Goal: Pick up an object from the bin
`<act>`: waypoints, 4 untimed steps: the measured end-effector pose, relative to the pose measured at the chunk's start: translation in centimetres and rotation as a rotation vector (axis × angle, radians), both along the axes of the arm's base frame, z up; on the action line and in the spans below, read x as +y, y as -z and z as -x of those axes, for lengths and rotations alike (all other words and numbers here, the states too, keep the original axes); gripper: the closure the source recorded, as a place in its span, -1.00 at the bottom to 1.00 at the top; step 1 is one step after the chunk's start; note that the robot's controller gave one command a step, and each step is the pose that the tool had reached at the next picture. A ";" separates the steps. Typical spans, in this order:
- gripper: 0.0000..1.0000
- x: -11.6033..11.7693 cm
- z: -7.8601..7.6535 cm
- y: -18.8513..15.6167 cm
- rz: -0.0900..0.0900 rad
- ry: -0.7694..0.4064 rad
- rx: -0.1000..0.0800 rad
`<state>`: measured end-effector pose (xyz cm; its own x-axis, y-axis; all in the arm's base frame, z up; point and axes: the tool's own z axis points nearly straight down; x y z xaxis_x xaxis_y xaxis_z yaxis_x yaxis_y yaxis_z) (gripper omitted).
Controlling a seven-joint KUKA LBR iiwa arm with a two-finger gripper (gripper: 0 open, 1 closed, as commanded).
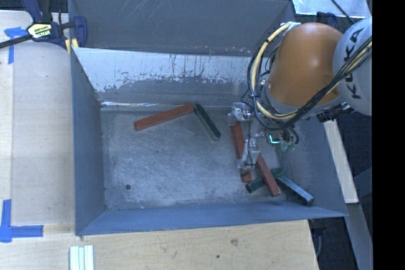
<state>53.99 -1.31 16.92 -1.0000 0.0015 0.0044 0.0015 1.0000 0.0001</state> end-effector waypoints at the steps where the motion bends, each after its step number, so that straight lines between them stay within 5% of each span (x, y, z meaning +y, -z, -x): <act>1: -1.00 0.0 -0.2 -0.4 0.000 0.000 -0.008; 2: -1.00 -3.5 -3.0 5.3 0.002 -0.311 -0.015; 3: -1.00 -3.1 -4.4 8.3 0.000 -0.321 -0.008; 4: -1.00 -3.7 -4.3 8.9 0.000 -0.170 -0.006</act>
Offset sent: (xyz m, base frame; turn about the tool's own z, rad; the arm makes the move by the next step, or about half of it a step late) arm 0.0451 -0.0612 -0.0992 -0.5139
